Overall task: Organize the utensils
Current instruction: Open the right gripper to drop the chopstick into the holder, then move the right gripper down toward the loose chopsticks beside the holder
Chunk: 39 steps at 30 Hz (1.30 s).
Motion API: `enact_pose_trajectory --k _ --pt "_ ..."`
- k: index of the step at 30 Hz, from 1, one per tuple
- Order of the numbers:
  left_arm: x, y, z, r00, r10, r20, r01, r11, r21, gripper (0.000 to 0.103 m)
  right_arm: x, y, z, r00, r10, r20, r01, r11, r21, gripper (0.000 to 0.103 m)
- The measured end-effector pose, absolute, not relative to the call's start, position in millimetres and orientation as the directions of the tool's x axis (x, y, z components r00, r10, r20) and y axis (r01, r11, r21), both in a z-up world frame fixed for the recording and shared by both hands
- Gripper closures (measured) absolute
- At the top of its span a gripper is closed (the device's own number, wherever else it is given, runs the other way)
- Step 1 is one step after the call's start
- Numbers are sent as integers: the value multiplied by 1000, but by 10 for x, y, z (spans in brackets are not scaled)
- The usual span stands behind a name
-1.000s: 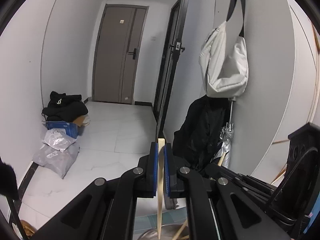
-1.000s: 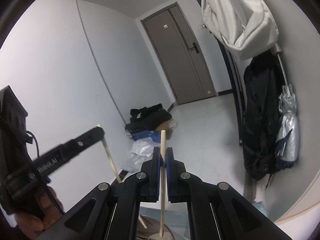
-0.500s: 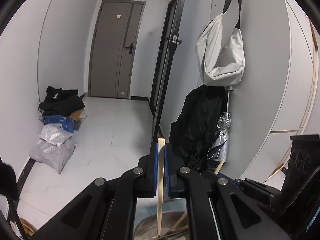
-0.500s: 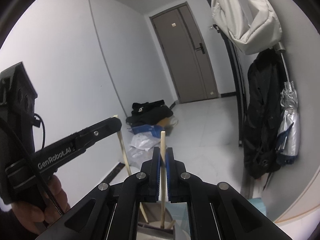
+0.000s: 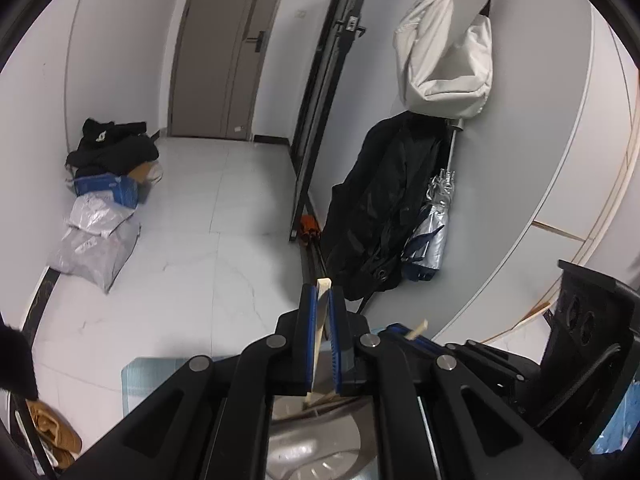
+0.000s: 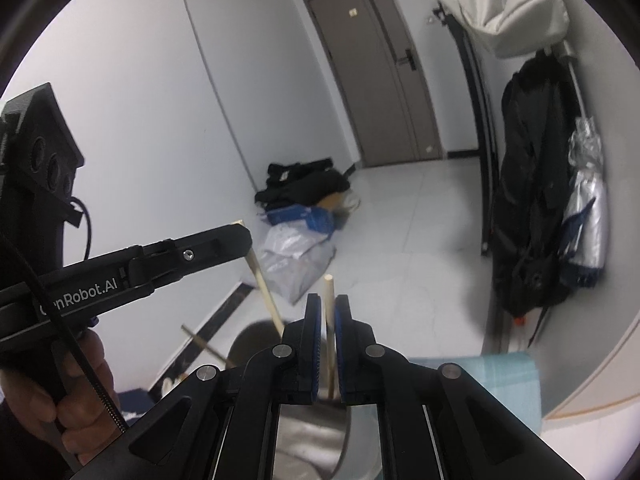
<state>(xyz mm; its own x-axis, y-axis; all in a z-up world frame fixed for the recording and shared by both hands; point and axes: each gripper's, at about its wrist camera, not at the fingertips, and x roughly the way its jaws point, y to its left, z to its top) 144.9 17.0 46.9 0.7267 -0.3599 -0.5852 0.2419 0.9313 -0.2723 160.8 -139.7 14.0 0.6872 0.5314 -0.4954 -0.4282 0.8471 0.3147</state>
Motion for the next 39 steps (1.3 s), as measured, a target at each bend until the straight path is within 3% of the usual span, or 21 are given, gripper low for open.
enact_pose_trajectory --k 5,8,10,12,17,19,27,39 --pt "1324 186 522 719 -344 -603 220 937 -273 93 1487 -1434 181 665 543 -512 -445 839 312 86" --pt "1216 195 593 732 -326 -598 207 943 -261 79 1365 -1485 250 680 531 -505 -438 847 302 75" --pt "1130 227 651 747 -309 -588 186 947 -262 60 1270 -1546 319 697 525 -489 -428 851 303 66" --pt "1016 264 724 770 -277 -575 150 954 -259 50 1188 -1600 387 711 515 -480 -417 857 302 63" --pt "754 336 802 804 -200 -561 69 967 -245 36 936 -1722 525 739 494 -459 -394 868 300 54" --pt "655 360 804 813 -170 -557 38 970 -241 29 824 -1748 563 749 484 -453 -385 874 296 45" --pt "293 359 743 827 -108 -552 -21 975 -222 19 352 -1811 611 772 460 -438 -369 886 281 35" --pt "-96 153 534 841 -84 -534 -9 985 -170 15 -70 -1905 407 793 443 -417 -354 893 276 14"
